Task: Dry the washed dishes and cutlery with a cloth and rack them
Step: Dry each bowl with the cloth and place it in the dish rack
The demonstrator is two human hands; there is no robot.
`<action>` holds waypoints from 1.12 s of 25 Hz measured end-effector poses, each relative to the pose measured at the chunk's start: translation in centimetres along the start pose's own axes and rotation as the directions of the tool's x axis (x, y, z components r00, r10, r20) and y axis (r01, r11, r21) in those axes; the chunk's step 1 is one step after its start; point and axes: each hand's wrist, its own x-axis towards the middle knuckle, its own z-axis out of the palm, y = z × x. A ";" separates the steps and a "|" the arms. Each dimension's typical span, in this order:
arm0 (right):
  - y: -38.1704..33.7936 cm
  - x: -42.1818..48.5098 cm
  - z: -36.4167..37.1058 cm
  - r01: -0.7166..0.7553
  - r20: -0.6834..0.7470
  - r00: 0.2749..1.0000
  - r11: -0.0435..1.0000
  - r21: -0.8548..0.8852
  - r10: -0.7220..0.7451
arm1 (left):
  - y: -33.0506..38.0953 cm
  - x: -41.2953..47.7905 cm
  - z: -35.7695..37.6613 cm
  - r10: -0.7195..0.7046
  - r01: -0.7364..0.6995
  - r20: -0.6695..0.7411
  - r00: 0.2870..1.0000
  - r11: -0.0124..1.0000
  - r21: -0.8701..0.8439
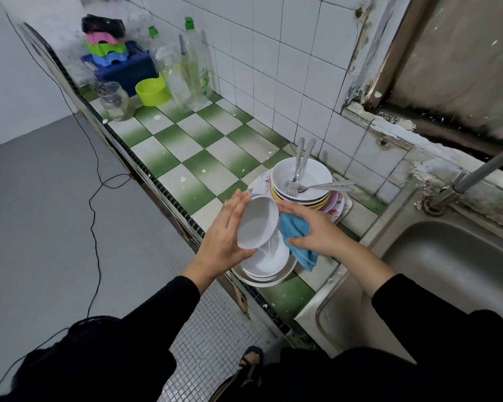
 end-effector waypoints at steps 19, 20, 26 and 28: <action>-0.1 -1.9 -0.3 0.178 -0.087 0.978 0.977 -0.114 -0.188 | 0.8 1.9 -3.3 0.323 -0.323 0.049 0.945 0.902 0.287; -0.1 -2.0 -0.4 0.181 -0.088 0.977 0.977 -0.116 -0.192 | 1.0 2.1 -3.5 0.330 -0.331 0.053 0.942 0.900 0.284; -0.4 -2.5 -0.2 0.232 -0.129 0.959 0.962 -0.146 -0.251 | 2.0 3.2 -4.8 0.382 -0.385 0.078 0.921 0.862 0.329; -0.7 -2.6 -0.2 0.244 -0.152 0.952 0.957 -0.155 -0.267 | 2.1 3.5 -5.2 0.405 -0.405 0.067 0.912 0.861 0.309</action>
